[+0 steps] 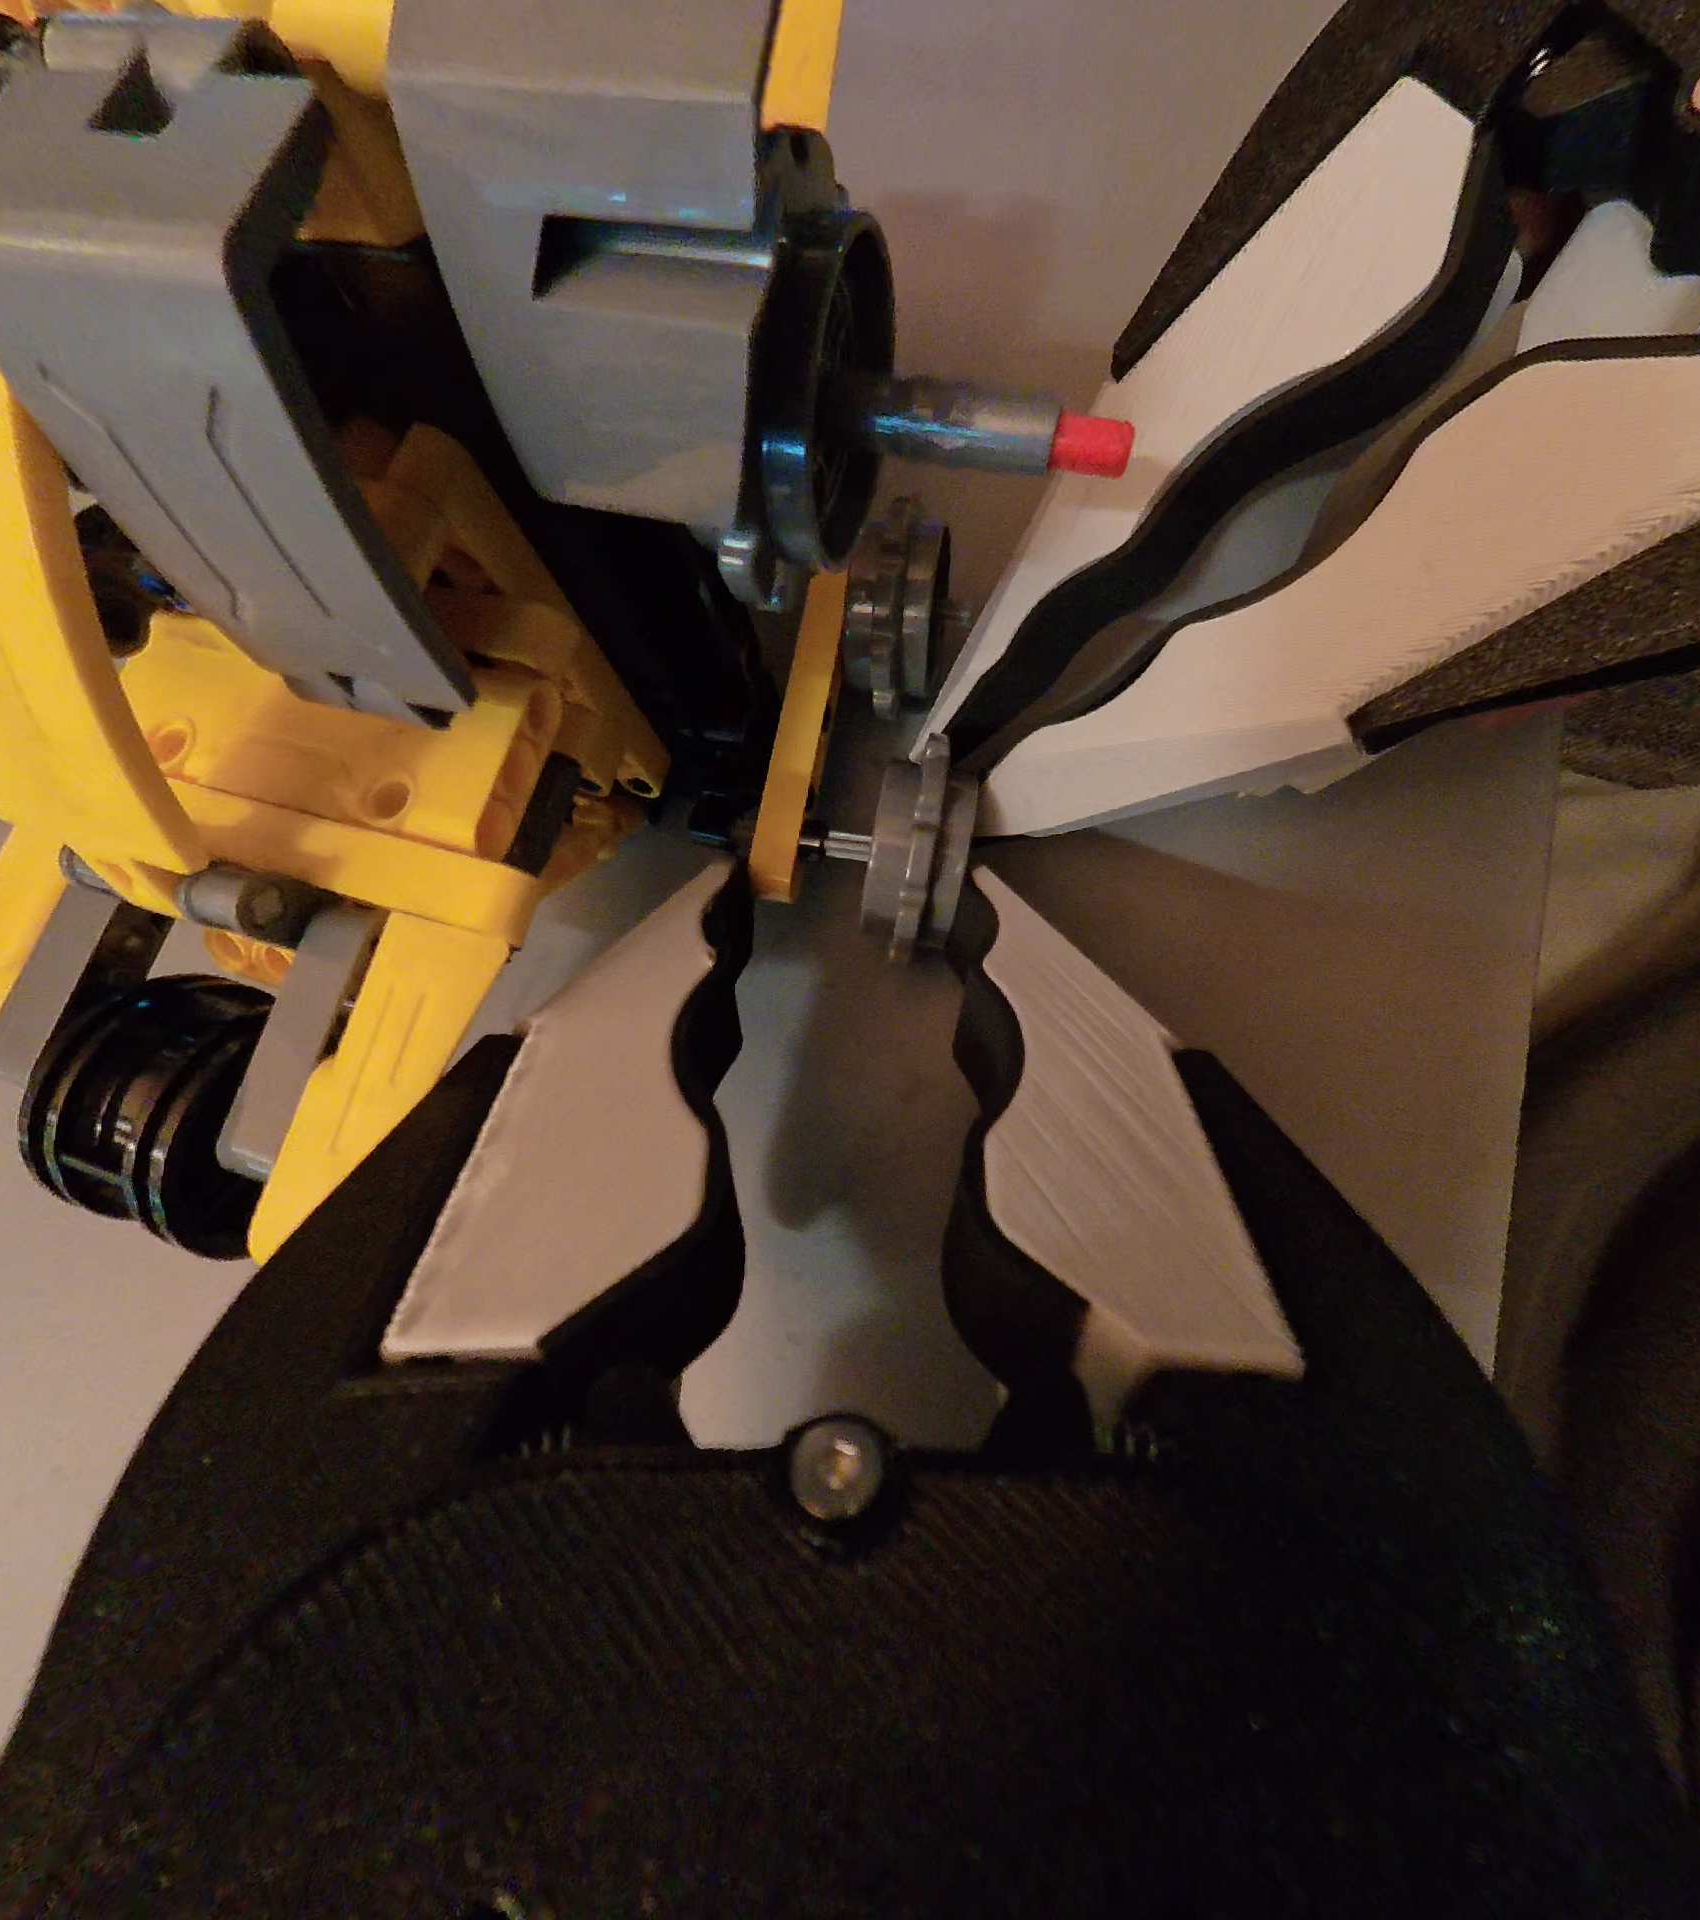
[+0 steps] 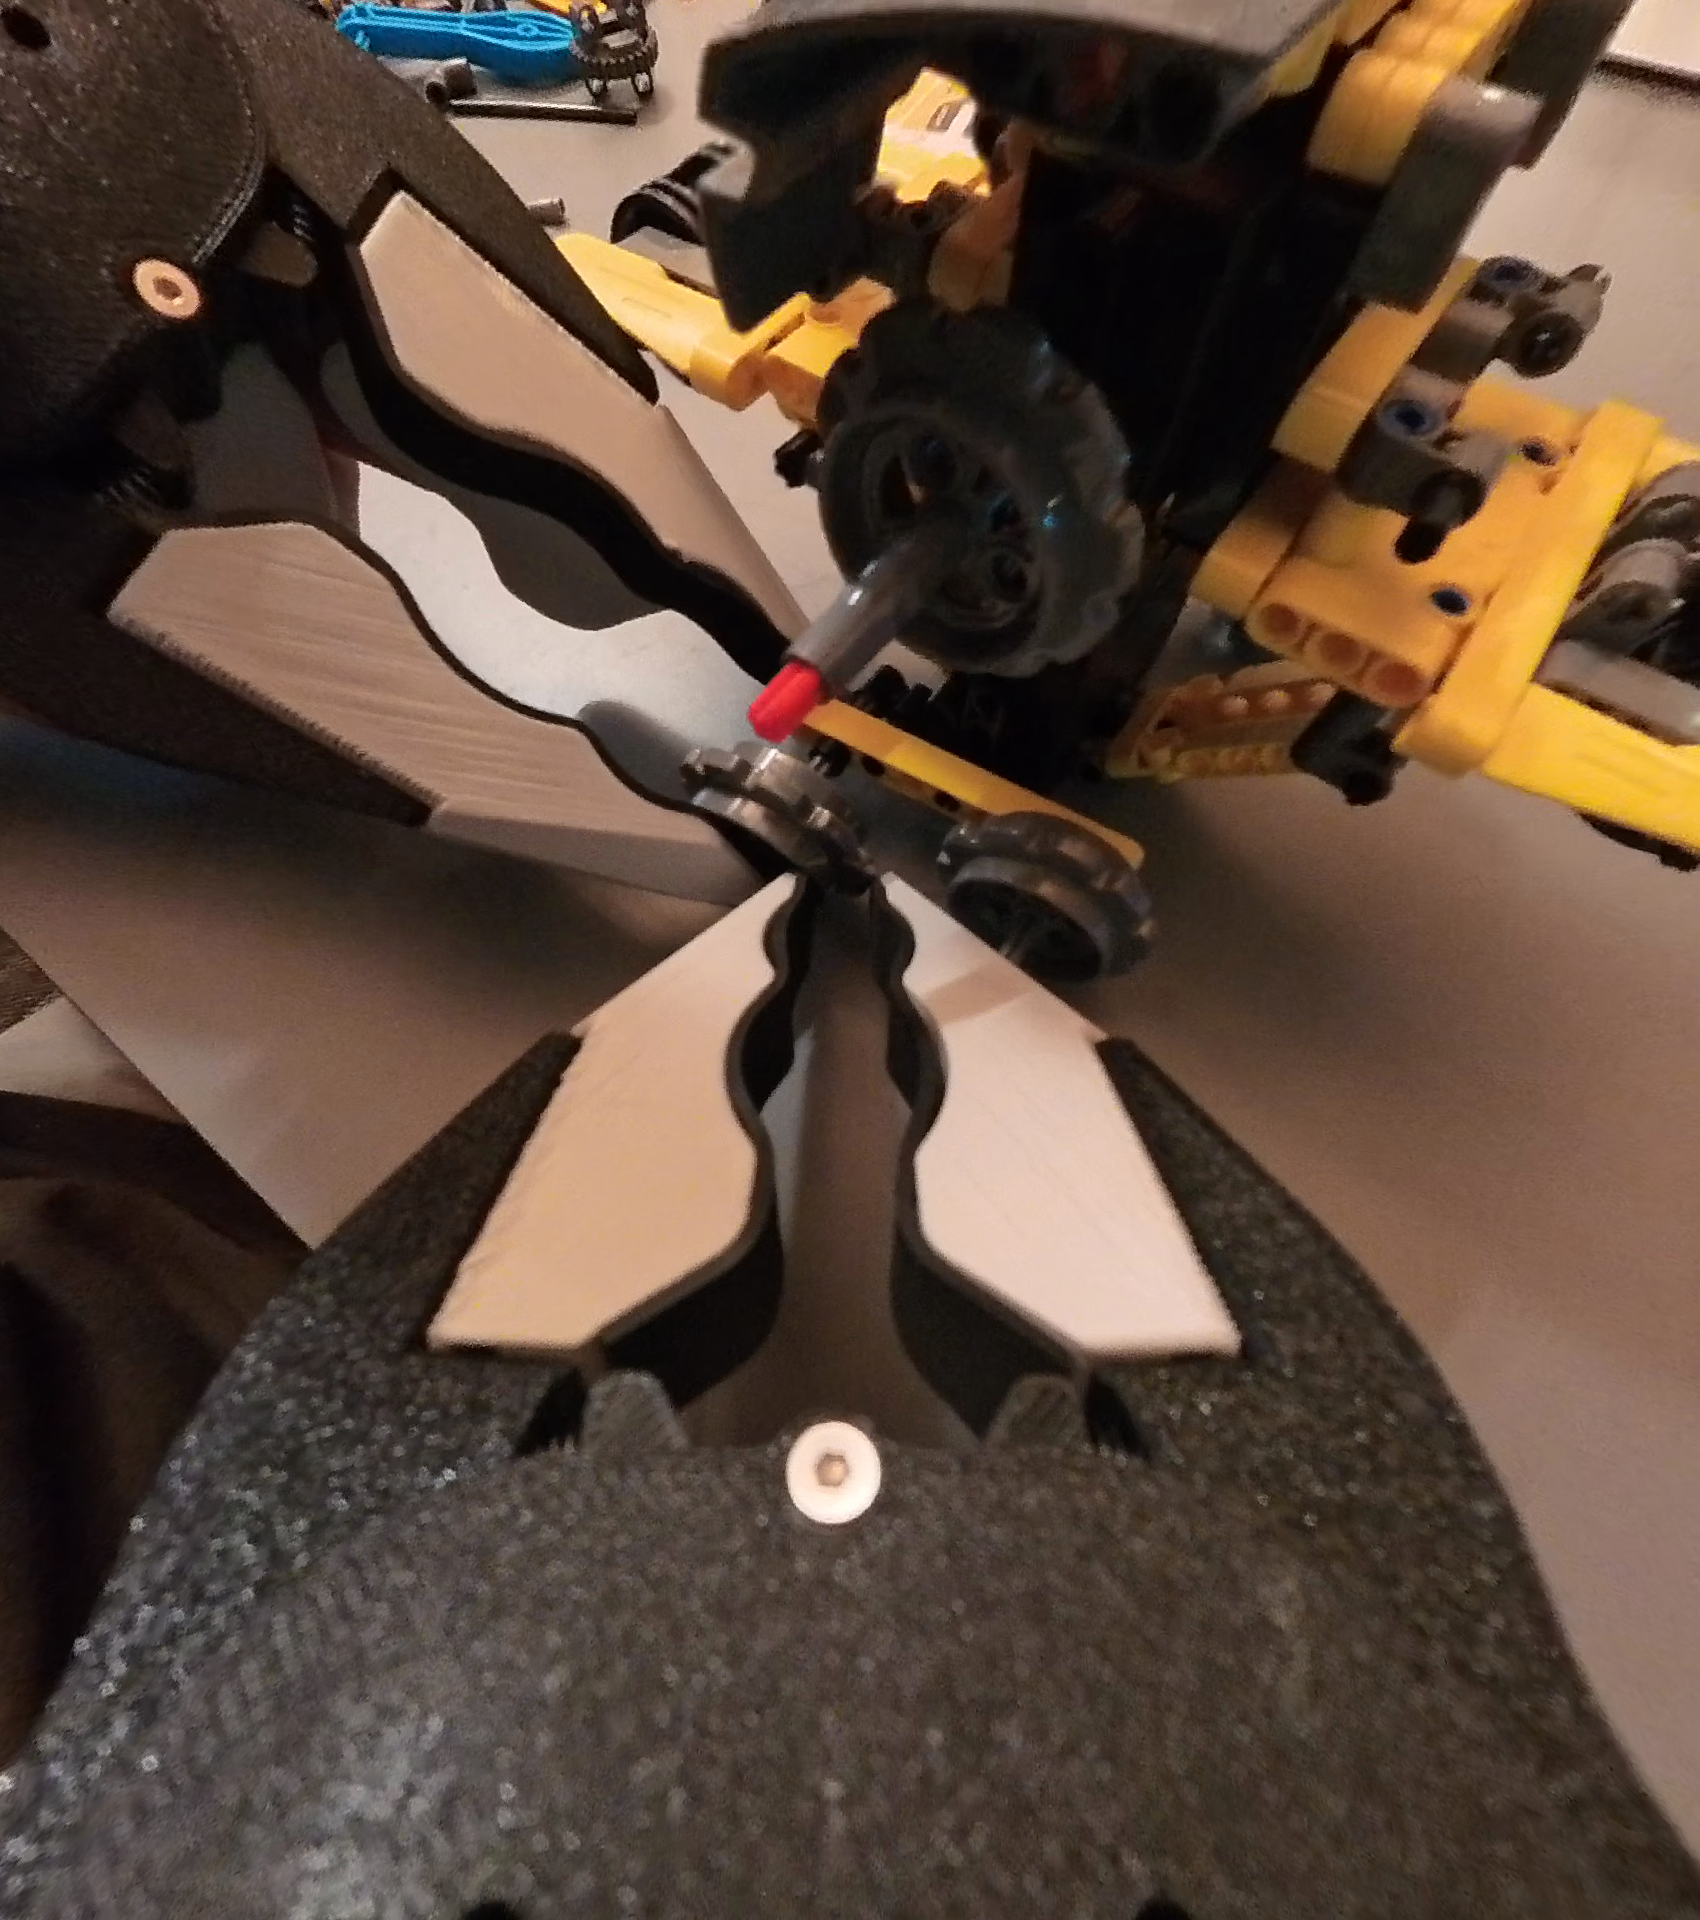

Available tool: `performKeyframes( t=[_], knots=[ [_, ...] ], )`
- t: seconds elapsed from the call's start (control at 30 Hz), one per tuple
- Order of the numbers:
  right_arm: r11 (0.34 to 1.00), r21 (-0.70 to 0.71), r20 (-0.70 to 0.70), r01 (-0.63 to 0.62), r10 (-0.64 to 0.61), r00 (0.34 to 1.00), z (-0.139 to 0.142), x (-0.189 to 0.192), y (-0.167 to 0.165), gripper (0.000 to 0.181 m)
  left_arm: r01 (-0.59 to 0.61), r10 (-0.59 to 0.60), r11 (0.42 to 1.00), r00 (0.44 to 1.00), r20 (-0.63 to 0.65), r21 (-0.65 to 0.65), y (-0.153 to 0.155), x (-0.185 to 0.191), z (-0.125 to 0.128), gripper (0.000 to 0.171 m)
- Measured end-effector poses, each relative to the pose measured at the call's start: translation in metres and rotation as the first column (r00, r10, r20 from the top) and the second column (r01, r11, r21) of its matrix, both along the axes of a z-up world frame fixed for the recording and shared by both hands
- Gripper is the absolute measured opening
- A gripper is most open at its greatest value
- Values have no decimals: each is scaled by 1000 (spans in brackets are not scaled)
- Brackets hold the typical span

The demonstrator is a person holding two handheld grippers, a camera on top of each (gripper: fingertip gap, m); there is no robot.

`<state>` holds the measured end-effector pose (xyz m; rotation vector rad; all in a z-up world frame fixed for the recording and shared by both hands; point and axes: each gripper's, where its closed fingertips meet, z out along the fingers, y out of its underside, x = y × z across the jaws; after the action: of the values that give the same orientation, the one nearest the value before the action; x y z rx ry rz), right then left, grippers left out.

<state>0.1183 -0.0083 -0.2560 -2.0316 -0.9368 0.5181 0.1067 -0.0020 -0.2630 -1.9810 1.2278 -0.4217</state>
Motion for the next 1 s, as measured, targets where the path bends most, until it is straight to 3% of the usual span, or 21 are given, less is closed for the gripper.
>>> performKeyframes(
  t=[0.47, 0.73, 1.0],
  knots=[
    [1000, -14, 5, 13, -13, 1000, -2, 1, 3, 10, -5, 6, 998, 1000, 16, -61, 2, 1, -4, 40],
    [1000, -19, -6, 20, -21, 1000, 0, 1, 5, 10, -50, 51, 995, 999, 17, -84, 10, 2, -5, 70],
    [999, -11, 11, 50, -50, 999, 0, 8, 9, 10, 42, -42, 999, 999, 5, 22, 11, 16, 2, 58]
  ],
)
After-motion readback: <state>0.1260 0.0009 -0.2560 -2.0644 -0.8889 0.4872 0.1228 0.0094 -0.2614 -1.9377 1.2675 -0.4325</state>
